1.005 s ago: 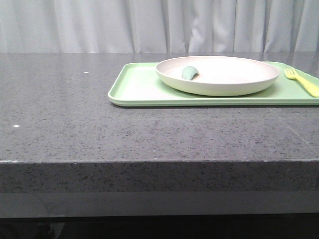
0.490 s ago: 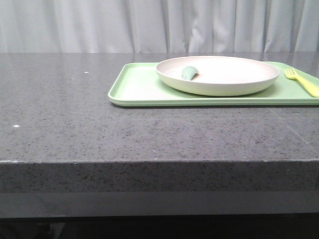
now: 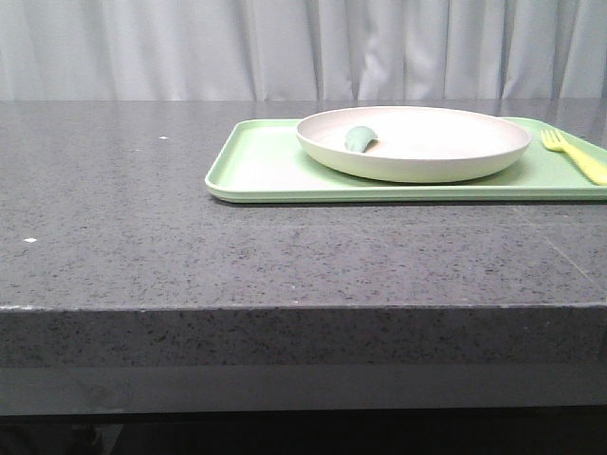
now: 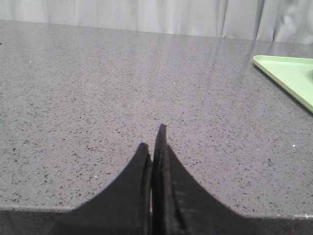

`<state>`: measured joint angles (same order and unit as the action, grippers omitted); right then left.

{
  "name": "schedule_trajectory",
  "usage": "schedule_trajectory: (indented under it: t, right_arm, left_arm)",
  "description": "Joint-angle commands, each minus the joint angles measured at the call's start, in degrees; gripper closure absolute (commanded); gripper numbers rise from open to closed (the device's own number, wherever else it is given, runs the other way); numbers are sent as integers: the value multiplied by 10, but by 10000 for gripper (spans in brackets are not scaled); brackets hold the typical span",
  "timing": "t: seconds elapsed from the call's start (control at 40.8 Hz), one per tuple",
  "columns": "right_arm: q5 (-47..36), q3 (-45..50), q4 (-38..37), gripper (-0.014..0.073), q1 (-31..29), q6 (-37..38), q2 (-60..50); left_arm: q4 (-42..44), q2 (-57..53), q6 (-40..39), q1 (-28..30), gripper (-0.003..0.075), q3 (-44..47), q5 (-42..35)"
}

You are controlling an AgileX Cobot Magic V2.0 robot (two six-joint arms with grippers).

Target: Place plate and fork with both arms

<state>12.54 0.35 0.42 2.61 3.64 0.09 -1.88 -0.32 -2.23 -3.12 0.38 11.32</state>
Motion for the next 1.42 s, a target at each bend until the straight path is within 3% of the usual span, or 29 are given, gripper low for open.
schedule_trajectory:
  t: [0.0, 0.245, 1.397]
  right_arm:
    - [-60, 12, -4, 660, -2, -5, -11]
    - [-25, 10, -4, 660, -2, -5, -18]
    - [-25, 10, -4, 660, -2, -5, -17]
  left_arm:
    - [-2, -12, 1, 1, 738, 1, -50]
    - [-2, -12, 1, 1, 738, 1, -50]
    - [-2, -12, 1, 1, 738, 1, -50]
